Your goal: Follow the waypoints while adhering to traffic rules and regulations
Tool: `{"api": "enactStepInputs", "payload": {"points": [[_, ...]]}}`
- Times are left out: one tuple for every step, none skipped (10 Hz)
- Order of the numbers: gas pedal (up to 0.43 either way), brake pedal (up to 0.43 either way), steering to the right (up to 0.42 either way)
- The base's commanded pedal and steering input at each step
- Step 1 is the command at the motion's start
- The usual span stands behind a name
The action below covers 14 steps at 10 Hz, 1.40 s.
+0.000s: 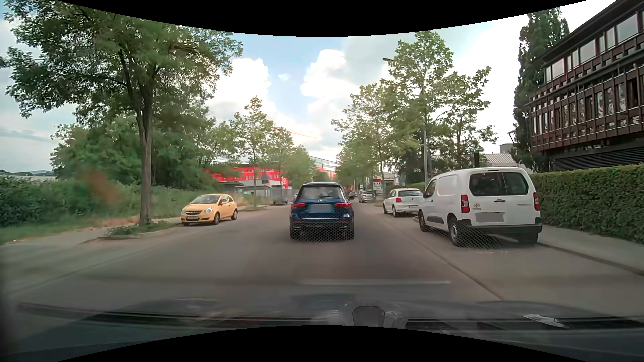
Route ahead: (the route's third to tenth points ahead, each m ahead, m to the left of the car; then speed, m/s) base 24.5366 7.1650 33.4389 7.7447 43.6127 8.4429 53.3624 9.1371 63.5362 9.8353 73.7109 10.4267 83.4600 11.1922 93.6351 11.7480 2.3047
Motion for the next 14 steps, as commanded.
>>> {"api": "enactStepInputs", "payload": {"points": [[0.0,0.0,-0.004],[0.0,0.0,-0.004],[0.0,0.0,-0.004],[0.0,0.0,-0.004],[0.0,0.0,-0.004],[0.0,0.0,-0.004],[0.0,0.0,-0.004],[0.0,0.0,-0.004],[0.0,0.0,-0.004],[0.0,0.0,-0.004],[0.0,0.0,-0.004],[0.0,0.0,-0.004],[0.0,0.0,-0.003],[0.0,0.0,-0.004]]}}
